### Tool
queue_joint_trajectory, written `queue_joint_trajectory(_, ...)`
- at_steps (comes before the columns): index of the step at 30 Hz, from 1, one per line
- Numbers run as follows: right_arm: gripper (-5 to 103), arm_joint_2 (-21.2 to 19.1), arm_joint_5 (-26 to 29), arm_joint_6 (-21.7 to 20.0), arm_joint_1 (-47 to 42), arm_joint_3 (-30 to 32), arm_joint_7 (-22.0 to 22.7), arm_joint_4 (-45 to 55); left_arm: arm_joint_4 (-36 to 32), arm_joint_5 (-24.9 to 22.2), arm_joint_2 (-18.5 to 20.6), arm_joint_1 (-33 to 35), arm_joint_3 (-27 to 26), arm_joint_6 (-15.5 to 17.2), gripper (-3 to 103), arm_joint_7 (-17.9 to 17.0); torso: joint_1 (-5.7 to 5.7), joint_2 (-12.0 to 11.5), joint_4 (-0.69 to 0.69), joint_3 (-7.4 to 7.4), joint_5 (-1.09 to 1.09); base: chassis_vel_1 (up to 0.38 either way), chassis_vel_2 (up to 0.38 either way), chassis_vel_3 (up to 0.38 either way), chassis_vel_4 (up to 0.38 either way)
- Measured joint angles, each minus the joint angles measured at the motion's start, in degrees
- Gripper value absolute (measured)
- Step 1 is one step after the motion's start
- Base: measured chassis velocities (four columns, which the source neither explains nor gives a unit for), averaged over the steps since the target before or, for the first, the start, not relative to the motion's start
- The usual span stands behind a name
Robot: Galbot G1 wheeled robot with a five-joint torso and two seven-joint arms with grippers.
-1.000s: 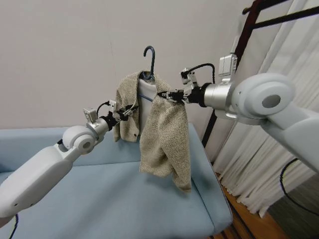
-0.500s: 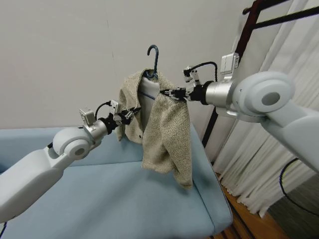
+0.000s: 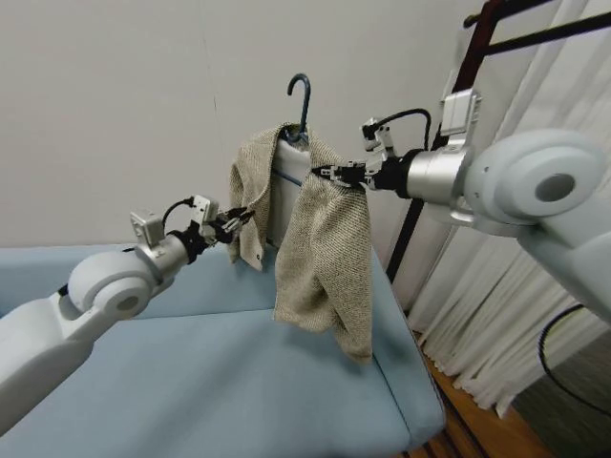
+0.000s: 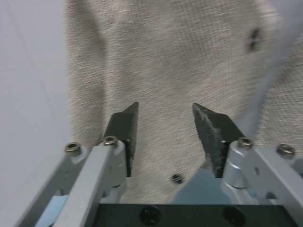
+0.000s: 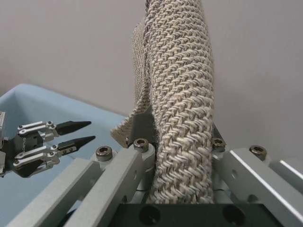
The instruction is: Pick up the clothes from the sofa and hang them on the clothes hanger.
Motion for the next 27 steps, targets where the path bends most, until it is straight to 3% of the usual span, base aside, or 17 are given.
queue_joint_trajectory(2, 10, -0.39, 1.87, 0.08, -0.36, 1.90, 1.23, 0.16, -0.67, -0.89, 1.05, 4.17, -5.32, -0.64, 52, -0.80, 0.00, 0.00, -0.01, 0.00, 0.02, 0.000, 0.000, 0.000, 0.000)
queue_joint_trajectory(3, 10, -0.59, 2.76, 0.09, -0.44, 2.61, 1.69, 0.21, -0.90, -1.36, 1.12, 5.14, -6.57, -0.71, 52, -1.09, 0.00, 0.00, 0.00, 0.00, 0.02, 0.000, 0.000, 0.000, 0.000)
queue_joint_trajectory(4, 10, -0.59, 2.76, 0.09, -0.44, 2.61, 1.69, 0.21, -0.90, -1.36, 1.12, 5.14, -6.57, -0.71, 52, -1.09, 0.00, 0.00, 0.00, 0.00, 0.02, 0.000, 0.000, 0.000, 0.000)
queue_joint_trajectory(5, 10, -1.24, 4.86, 0.09, -0.46, 3.88, 2.93, 0.33, -1.41, -2.43, 1.14, 6.58, -8.43, -0.79, 63, -2.41, 0.00, 0.00, 0.00, 0.00, 0.02, 0.000, 0.000, 0.000, 0.000)
queue_joint_trajectory(6, 10, -1.99, 6.46, 0.09, -0.41, 4.67, 3.89, 0.52, -1.58, -3.14, 0.98, 6.89, -9.02, -0.81, 63, -3.45, 0.00, 0.00, 0.02, 0.00, 0.02, 0.000, 0.000, 0.000, 0.000)
queue_joint_trajectory(7, 10, -4.07, 9.97, 0.10, -0.16, 5.89, 6.09, 1.23, -1.76, -4.60, 0.26, 6.95, -9.53, -0.81, 74, -5.21, 0.00, -0.01, 0.01, 0.00, 0.02, 0.000, 0.000, 0.000, 0.000)
queue_joint_trajectory(8, 10, -4.07, 9.97, 0.10, -0.16, 5.89, 6.09, 1.23, -1.76, -4.60, 0.26, 6.95, -9.53, -0.81, 74, -5.21, 0.00, -0.01, 0.01, 0.00, 0.02, 0.000, 0.000, 0.000, 0.000)
queue_joint_trajectory(10, 10, -6.31, 13.44, 0.35, 0.12, 6.95, 9.58, 2.42, -2.11, -5.43, -0.41, 7.55, -10.32, -0.81, 80, -6.76, 0.00, 0.00, -0.06, -0.01, 0.01, 0.000, 0.000, 0.000, 0.000)
queue_joint_trajectory(12, 10, -10.24, 17.99, 1.31, 0.74, 8.33, 15.32, 4.34, -2.69, -5.62, -1.62, 8.32, -11.09, -0.17, 90, -9.70, 0.00, 0.00, -0.02, 0.00, 0.06, 0.000, 0.000, 0.000, 0.000)
queue_joint_trajectory(14, 10, -11.40, 18.97, 1.40, 0.94, 8.66, 16.42, 4.59, -2.72, -5.55, -1.92, 8.44, -11.15, 0.09, 90, -10.26, 0.00, 0.00, -0.02, 0.00, 0.05, 0.000, 0.000, 0.000, 0.000)
queue_joint_trajectory(15, 10, -12.81, 20.01, 1.45, 1.22, 9.03, 17.60, 4.69, -2.77, -5.30, -2.22, 8.87, -11.56, 0.43, 95, -10.64, 0.00, 0.00, -0.05, -0.01, 0.02, 0.000, 0.000, 0.000, 0.000)
queue_joint_trajectory(16, 10, -15.01, 21.40, 1.47, 1.77, 9.46, 19.09, 4.23, -3.11, -4.08, -2.70, 10.97, -13.70, 1.26, 98, -10.89, 0.00, 0.00, -0.06, -0.01, 0.02, 0.000, 0.000, 0.000, 0.000)
queue_joint_trajectory(19, 10, -16.58, 21.95, 1.14, 2.22, 9.44, 19.88, 2.75, -3.35, -2.98, -3.37, 14.17, -17.77, 2.01, 100, -11.05, 0.00, 0.00, -0.05, -0.01, 0.05, 0.000, 0.000, 0.000, 0.000)
queue_joint_trajectory(22, 10, -16.74, 21.47, 0.96, 2.98, 7.70, 21.69, 0.54, -3.36, -1.42, -4.70, 18.22, -22.96, 2.79, 100, -11.01, -0.01, 0.00, 0.00, 0.00, 0.02, 0.000, 0.000, 0.000, 0.000)
queue_joint_trajectory(27, 10, -15.80, 18.74, 0.76, 4.77, 3.86, 23.41, -4.08, -2.96, 0.56, -6.51, 20.47, -24.81, 3.09, 100, -10.95, 0.01, 0.00, 0.01, 0.01, 0.01, 0.000, 0.000, 0.000, 0.000)
